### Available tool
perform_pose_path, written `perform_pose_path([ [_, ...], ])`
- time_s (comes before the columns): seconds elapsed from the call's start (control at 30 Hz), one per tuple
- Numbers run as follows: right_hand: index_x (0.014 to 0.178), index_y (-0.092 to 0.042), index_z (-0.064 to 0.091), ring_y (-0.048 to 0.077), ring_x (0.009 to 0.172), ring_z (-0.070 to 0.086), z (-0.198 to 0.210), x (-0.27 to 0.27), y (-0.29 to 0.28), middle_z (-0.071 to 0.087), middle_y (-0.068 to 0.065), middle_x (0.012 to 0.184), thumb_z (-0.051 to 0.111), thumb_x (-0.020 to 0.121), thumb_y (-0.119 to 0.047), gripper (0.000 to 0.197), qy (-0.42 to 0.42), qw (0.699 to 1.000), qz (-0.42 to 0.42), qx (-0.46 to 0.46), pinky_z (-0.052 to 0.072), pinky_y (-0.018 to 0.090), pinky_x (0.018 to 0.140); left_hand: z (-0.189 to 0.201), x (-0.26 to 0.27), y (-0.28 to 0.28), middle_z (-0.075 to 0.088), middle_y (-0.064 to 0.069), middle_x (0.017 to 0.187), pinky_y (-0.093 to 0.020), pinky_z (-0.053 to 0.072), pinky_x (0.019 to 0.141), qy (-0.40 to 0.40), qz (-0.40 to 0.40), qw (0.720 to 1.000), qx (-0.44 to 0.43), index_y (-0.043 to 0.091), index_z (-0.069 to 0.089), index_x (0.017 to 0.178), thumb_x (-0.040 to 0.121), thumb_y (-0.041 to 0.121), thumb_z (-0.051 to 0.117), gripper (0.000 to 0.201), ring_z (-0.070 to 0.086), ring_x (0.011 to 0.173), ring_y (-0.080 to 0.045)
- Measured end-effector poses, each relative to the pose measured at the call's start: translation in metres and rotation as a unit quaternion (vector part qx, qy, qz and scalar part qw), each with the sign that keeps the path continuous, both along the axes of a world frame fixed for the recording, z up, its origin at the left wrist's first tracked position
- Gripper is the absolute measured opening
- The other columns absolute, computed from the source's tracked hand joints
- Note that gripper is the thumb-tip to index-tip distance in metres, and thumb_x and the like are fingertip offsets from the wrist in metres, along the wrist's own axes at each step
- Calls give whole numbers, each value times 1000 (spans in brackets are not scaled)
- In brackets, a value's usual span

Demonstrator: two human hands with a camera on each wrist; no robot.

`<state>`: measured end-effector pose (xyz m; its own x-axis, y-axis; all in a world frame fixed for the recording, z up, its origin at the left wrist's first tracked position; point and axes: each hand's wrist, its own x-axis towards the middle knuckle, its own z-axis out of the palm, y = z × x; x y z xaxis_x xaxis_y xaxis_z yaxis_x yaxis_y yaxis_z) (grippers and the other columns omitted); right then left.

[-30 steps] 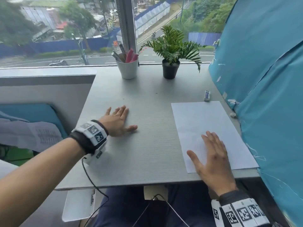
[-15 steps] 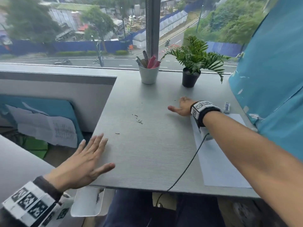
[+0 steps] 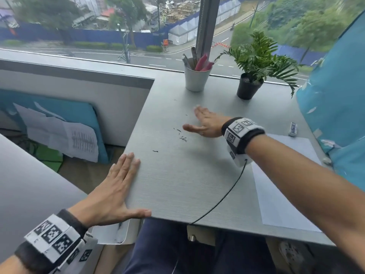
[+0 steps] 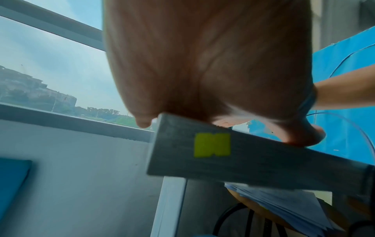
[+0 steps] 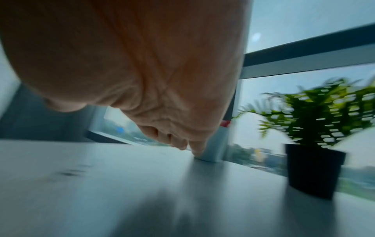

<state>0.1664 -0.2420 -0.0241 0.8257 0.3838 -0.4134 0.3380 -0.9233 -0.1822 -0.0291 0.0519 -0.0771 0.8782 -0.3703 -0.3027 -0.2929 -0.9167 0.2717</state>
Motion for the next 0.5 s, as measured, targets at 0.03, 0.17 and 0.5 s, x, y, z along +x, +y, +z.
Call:
perform_pose_path([
  [0.03, 154, -5, -8, 23, 151, -7, 0, 15, -5, -12, 12, 163, 22, 83, -83, 110, 4, 999, -28, -26, -1, 38, 122, -1, 0, -1, -46, 2, 153, -38, -14, 122, -9, 5, 1000, -2, 20, -31, 150, 60, 104, 36, 140, -41, 141, -12],
  [0.17, 154, -6, -10, 27, 151, -9, -14, 36, 9, -15, 12, 162, 21, 77, -89, 118, 24, 993, -61, -97, -1, 42, 123, -5, -2, -3, -43, 1, 155, -40, -13, 123, -32, 17, 999, -3, 19, -29, 151, 60, 103, 38, 140, -38, 144, -14],
  [0.5, 155, -13, -12, 17, 150, -13, -7, -19, 67, -18, 5, 161, 25, 84, -81, 105, 38, 983, 177, 22, -6, 35, 119, -10, -1, -2, -42, -2, 156, -40, -12, 121, -58, 15, 998, -11, 17, -30, 151, 60, 104, 34, 140, -38, 144, -17],
])
